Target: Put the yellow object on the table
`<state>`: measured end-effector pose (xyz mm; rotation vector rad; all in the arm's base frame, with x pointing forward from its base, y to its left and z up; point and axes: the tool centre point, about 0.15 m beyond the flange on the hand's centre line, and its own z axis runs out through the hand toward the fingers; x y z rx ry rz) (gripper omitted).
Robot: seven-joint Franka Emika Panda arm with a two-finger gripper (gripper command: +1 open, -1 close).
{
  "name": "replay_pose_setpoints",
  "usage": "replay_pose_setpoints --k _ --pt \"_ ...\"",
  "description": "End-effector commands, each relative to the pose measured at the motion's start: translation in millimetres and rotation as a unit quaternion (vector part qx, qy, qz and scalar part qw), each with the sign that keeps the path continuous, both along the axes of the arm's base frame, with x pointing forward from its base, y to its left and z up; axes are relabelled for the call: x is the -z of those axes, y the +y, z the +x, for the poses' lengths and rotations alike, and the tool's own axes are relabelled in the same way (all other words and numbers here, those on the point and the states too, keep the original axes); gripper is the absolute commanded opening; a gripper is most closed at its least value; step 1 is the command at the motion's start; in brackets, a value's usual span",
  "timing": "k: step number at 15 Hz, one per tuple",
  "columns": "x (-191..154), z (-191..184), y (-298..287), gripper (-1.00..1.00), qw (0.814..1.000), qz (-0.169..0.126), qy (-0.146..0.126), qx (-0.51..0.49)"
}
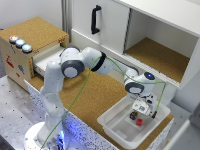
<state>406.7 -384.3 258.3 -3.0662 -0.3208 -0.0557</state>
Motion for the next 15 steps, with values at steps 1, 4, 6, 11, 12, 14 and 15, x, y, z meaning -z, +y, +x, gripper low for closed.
replay_pose_setpoints --k 1,4,6,11,12,14,15 --pt "-80.1 -12.8 54.1 -1.00 0.998 -0.008 -0.048 0.034" --pt "-97.4 -18.5 106.9 -1.00 0.999 0.011 -0.035 0.019" --pt "-85.3 -17.0 146.8 -1.00 1.000 0.023 -0.017 0.010" --pt "-42.4 -2.8 216.0 -1.00 0.999 0.030 0.012 0.020" --pt "-30.5 1.4 219.7 -1.00 0.999 0.027 0.020 0.036" --pt "-14.8 8.4 221.0 -1.00 0.997 0.033 0.026 0.068" --pt "-7.0 12.8 224.2 -1.00 0.996 0.022 0.032 0.077"
